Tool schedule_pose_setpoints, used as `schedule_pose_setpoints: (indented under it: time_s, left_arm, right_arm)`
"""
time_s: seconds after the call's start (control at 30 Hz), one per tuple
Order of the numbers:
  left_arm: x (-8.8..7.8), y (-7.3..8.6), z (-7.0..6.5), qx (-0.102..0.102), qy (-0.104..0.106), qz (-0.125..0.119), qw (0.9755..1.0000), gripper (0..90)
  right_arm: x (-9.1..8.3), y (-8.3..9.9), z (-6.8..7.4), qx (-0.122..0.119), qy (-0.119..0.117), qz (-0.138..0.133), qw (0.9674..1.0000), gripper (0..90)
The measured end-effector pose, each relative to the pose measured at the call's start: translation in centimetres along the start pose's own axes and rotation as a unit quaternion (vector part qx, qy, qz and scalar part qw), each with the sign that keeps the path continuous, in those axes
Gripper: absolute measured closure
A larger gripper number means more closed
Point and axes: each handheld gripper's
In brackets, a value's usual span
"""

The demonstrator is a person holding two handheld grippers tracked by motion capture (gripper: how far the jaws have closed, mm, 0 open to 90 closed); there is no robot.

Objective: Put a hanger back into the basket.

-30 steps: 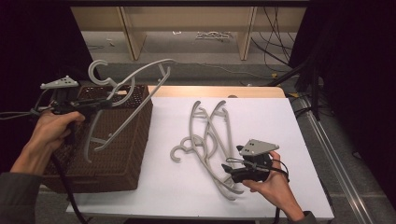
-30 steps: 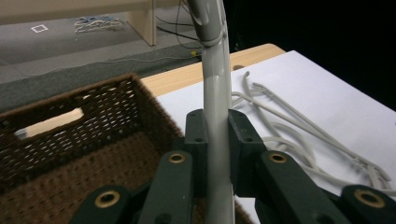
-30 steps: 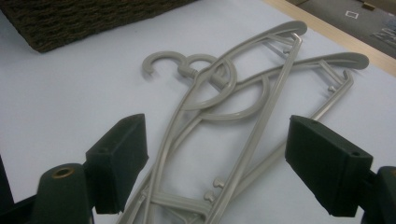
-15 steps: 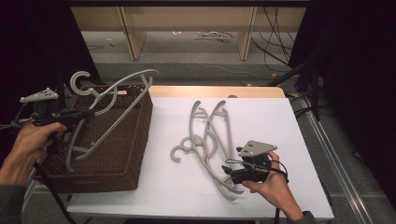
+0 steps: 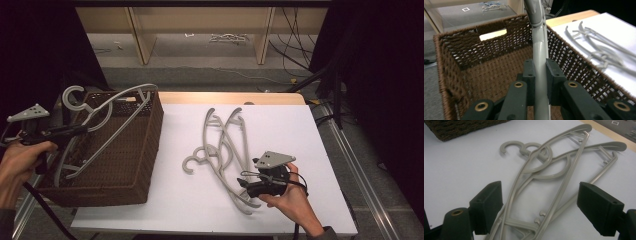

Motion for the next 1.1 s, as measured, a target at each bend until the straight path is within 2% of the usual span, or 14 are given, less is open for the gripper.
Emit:
schedule_pose_setpoints:
  time_s: [0.13,0.3,0.47,0.5,0.57,0.7,0.87,0.9,1.0,1.07,1.1]
  left_arm:
    - [0.3,0.5,0.4,0.000,-0.005,0.007,1.0000,79.6]
    - [1.4,1.0,0.3,0.018,-0.019,0.035,0.9990,79.6]
    - [2.0,1.4,0.3,0.019,-0.023,0.047,0.9984,79.6]
    - [2.1,1.4,0.5,0.027,-0.024,0.055,0.9978,79.6]
    - [2.5,1.6,0.5,0.029,-0.028,0.062,0.9972,79.6]
    - [3.4,2.1,0.4,0.029,-0.031,0.084,0.9955,79.5]
    - [4.4,2.7,0.3,0.028,-0.034,0.098,0.9942,79.5]
    - [4.4,2.7,0.5,0.046,-0.034,0.113,0.9919,79.5]
    - [4.8,3.0,0.5,0.047,-0.037,0.120,0.9910,79.4]
    - [5.2,3.2,0.5,0.043,-0.039,0.117,0.9915,79.3]
    - [5.3,3.3,0.6,0.042,-0.038,0.125,0.9905,79.3]
  right_arm:
    - [0.0,0.0,0.0,0.000,0.001,0.000,1.0000,21.8]
    - [0.0,0.0,0.0,0.004,0.001,0.000,1.0000,21.7]
    - [0.0,0.1,-0.1,0.000,-0.003,0.002,1.0000,21.7]
    - [0.0,0.1,-0.1,0.000,-0.003,0.003,1.0000,21.8]
    - [0.0,0.1,-0.1,0.001,-0.003,0.003,1.0000,21.8]
    - [0.0,0.1,-0.1,0.002,-0.003,0.003,1.0000,21.7]
    - [0.0,0.1,-0.1,0.002,-0.002,0.002,1.0000,21.8]
    - [0.0,0.1,-0.2,0.000,-0.001,0.002,1.0000,21.7]
    - [0.0,0.1,-0.1,0.003,-0.002,0.004,1.0000,21.8]
    - [0.0,0.1,-0.1,0.003,-0.002,0.003,1.0000,21.8]
    - [0.0,0.1,-0.1,0.003,-0.002,0.003,1.0000,21.8]
Point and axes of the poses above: each handheld gripper's, and its own axes: x roughly forward along the jaws, y roughly out of its underside, z roughly to its left, and after that the axes turned 10 degrees about -y, right-handed
